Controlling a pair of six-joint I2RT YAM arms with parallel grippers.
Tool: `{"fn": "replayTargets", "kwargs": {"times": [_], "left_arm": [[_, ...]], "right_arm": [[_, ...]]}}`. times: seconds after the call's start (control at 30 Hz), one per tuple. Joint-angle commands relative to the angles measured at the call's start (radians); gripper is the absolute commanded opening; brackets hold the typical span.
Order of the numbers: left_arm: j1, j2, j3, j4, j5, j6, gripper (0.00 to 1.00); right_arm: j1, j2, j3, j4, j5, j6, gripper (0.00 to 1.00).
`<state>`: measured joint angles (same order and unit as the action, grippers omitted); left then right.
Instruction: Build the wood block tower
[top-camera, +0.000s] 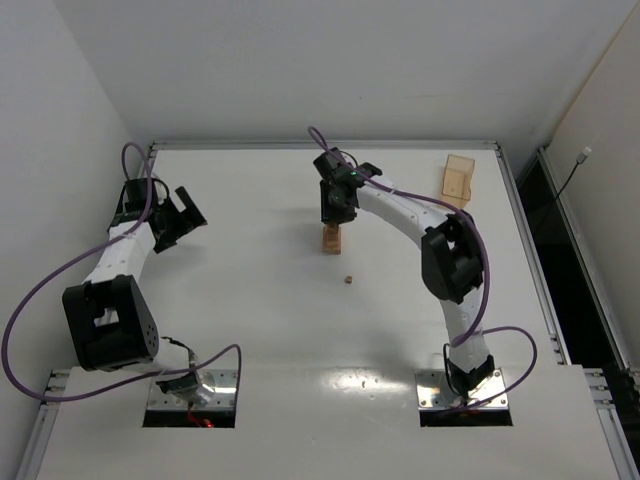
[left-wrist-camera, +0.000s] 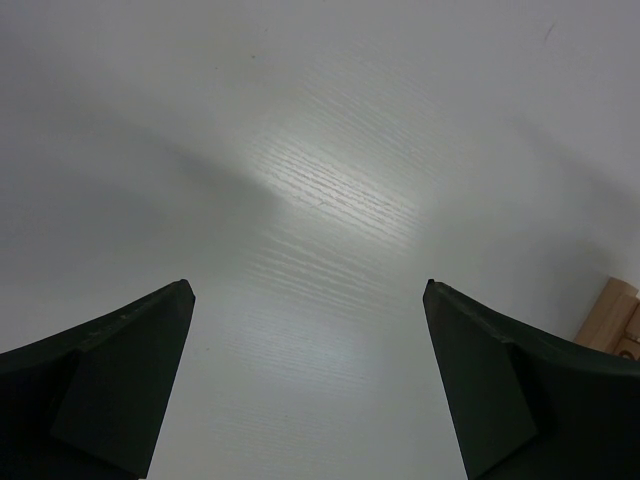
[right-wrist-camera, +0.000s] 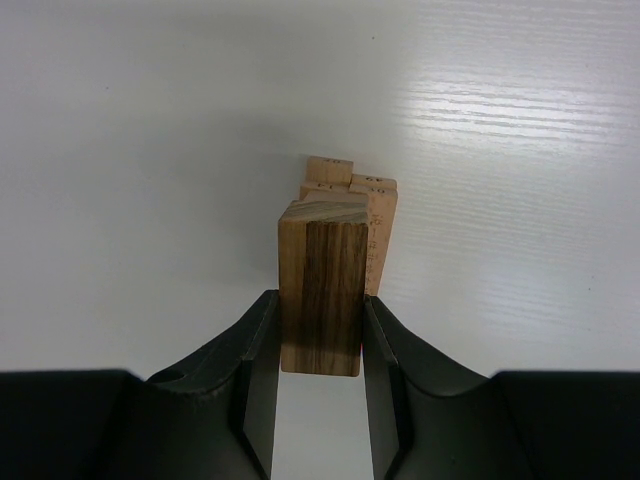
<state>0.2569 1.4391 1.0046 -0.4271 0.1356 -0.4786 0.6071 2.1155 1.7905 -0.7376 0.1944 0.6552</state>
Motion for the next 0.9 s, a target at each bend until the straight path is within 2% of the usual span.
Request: {"fn": "replayTargets", "kwargs": {"times": [0.0, 0.87], "left_arm": [[0.005, 0.004, 0.035, 0.030, 0.015, 0.008, 0.99], [0.005, 0.004, 0.035, 0.039, 0.024, -0.002, 0.99]], "right_arm": [[-0.001, 0.004, 0.035, 0.018, 0.008, -0.002, 0.00], [-0.001, -0.005, -0.020, 0.029, -0.026, -0.002, 0.00]]}}
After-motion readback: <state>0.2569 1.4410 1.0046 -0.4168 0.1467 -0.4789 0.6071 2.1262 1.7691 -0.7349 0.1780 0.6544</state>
